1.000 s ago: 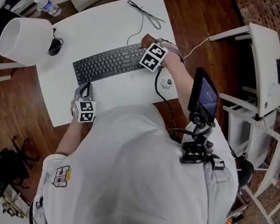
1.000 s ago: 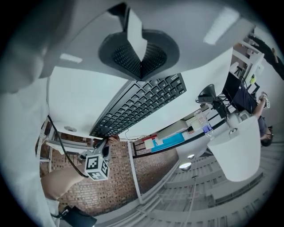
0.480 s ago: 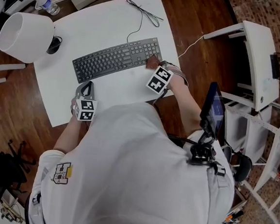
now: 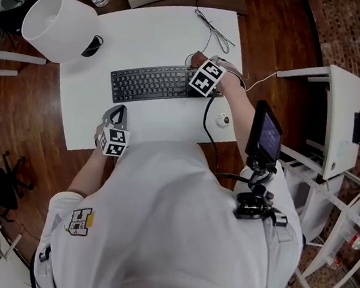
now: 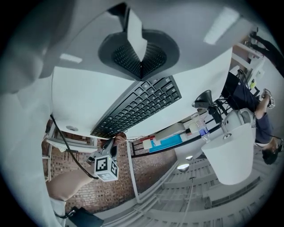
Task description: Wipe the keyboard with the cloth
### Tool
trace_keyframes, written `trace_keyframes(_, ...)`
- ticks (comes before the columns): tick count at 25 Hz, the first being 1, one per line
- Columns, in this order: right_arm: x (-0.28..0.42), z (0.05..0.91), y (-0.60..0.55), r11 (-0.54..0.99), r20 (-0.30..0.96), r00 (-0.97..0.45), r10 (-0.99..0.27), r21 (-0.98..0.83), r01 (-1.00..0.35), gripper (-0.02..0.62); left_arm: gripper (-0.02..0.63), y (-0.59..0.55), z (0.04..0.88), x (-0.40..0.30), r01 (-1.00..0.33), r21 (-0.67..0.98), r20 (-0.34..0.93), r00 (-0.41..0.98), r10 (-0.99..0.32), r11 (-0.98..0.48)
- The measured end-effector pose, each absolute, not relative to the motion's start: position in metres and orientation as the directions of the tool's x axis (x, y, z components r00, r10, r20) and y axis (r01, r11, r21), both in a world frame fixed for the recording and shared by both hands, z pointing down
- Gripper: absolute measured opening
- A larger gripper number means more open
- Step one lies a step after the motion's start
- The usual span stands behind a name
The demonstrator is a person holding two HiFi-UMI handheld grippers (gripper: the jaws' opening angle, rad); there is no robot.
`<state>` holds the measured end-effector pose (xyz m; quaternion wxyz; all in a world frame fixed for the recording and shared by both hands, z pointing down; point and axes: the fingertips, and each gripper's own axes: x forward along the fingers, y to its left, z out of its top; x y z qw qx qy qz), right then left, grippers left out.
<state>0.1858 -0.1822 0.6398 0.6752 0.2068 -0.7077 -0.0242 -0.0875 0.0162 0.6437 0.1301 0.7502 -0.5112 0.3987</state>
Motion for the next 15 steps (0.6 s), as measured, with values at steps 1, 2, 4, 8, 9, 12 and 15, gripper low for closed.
trace_keyframes(1,0.184,0.644,-0.179,0.920,0.952,0.004,-0.307,0.298,-0.255,0.089,-0.002,0.018,0.644,-0.089,-0.873,-0.211,0.732,0.157,-0.663,-0.439)
trace_keyframes(2,0.184,0.646,-0.173,0.923,0.956,0.008,-0.293,0.285,-0.257,0.089,-0.002,0.018,0.644,-0.091,-0.874,-0.209,0.732,0.157,-0.663,-0.439)
trace_keyframes(4,0.187,0.646,-0.159,0.923,0.961,0.010,-0.276,0.268,-0.275,0.089,-0.002,0.017,0.645,-0.094,-0.871,-0.208,0.731,0.164,-0.662,-0.445)
trace_keyframes(8,0.196,0.648,-0.115,0.929,0.971,0.020,-0.237,0.232,-0.288,0.089,-0.002,0.013,0.649,-0.101,-0.858,-0.207,0.732,0.183,-0.657,-0.470)
trace_keyframes(9,0.199,0.650,-0.103,0.931,0.974,0.025,-0.225,0.222,-0.289,0.089,-0.002,0.012,0.650,-0.102,-0.854,-0.208,0.732,0.187,-0.656,-0.476)
trace_keyframes(12,0.207,0.655,-0.064,0.934,0.982,0.036,-0.187,0.189,-0.302,0.089,-0.002,0.011,0.652,-0.103,-0.843,-0.208,0.733,0.202,-0.650,-0.496)
trace_keyframes(15,0.210,0.658,-0.040,0.937,0.987,0.042,-0.155,0.160,-0.312,0.089,-0.002,0.010,0.651,-0.102,-0.832,-0.206,0.729,0.221,-0.648,-0.515)
